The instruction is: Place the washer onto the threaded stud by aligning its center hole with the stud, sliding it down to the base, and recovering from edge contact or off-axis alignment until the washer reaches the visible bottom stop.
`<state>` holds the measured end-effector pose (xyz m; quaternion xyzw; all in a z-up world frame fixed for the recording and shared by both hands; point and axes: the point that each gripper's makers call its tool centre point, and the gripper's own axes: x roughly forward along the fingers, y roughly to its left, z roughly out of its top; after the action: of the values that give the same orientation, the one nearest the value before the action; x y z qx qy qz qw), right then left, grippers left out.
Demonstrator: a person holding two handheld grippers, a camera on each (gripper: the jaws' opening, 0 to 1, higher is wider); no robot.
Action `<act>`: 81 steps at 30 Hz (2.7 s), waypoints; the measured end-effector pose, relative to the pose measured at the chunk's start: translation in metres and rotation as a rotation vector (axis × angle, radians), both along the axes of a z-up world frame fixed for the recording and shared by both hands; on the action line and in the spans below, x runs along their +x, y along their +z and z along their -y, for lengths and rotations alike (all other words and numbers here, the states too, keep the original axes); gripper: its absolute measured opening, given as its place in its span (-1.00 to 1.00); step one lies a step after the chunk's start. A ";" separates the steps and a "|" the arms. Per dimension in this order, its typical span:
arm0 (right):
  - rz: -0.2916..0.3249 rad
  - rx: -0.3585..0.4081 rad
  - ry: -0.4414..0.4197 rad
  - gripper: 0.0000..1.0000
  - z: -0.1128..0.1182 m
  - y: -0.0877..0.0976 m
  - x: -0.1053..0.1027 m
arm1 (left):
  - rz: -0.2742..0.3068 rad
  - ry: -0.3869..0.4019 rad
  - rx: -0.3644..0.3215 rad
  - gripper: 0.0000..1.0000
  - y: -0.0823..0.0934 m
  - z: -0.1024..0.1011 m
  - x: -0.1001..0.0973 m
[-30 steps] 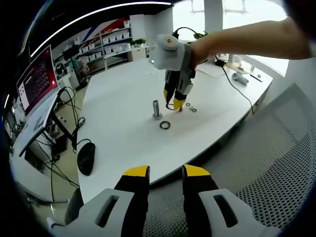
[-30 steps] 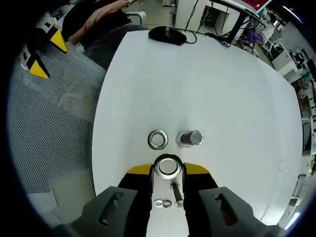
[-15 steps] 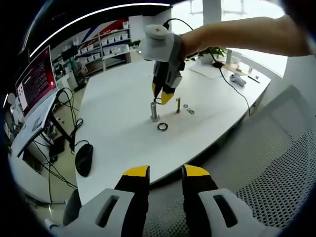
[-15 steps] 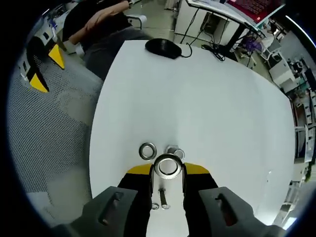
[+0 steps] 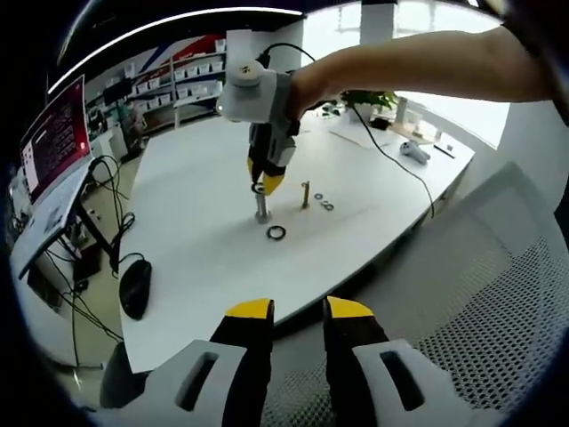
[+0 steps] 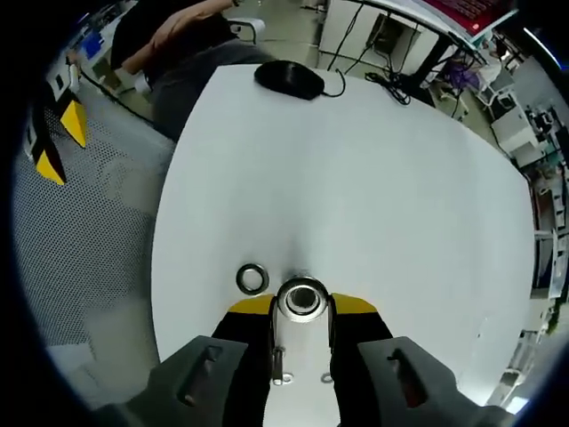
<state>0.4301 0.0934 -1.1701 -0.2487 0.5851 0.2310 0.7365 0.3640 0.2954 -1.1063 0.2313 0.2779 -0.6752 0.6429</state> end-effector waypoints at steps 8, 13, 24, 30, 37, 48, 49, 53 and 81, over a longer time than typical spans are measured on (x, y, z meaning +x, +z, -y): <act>-0.029 0.008 0.000 -0.53 0.000 -0.007 0.000 | -0.003 0.008 0.002 -0.54 -0.001 0.000 0.000; -0.061 0.002 0.014 -0.53 0.002 -0.019 0.003 | -0.007 0.020 0.009 -0.55 -0.002 0.000 0.001; -0.087 0.019 -0.011 -0.53 0.004 -0.042 0.002 | -0.015 0.044 0.018 -0.54 -0.003 0.000 0.004; -0.097 0.015 -0.016 -0.53 0.001 -0.051 0.000 | -0.025 0.046 0.019 -0.57 -0.004 0.000 0.003; -0.095 0.009 -0.024 -0.52 -0.002 -0.053 -0.001 | -0.023 0.039 0.021 -0.59 -0.004 0.000 0.002; -0.046 0.049 -0.048 -0.19 -0.004 -0.056 -0.002 | -0.018 0.048 0.015 -0.56 -0.004 0.000 0.004; -0.044 0.049 -0.050 -0.17 -0.004 -0.054 -0.004 | -0.016 0.048 0.011 -0.55 -0.004 0.000 0.004; -0.004 0.027 -0.049 -0.17 0.000 -0.049 -0.004 | -0.007 0.051 0.007 -0.50 -0.004 0.000 0.006; 0.208 0.133 -0.148 -0.18 -0.024 -0.003 -0.052 | 0.011 0.065 0.009 -0.43 -0.003 0.000 0.008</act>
<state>0.3779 0.1169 -1.1726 -0.1779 0.5058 0.1872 0.8231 0.3720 0.2951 -1.1094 0.2289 0.2848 -0.6512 0.6652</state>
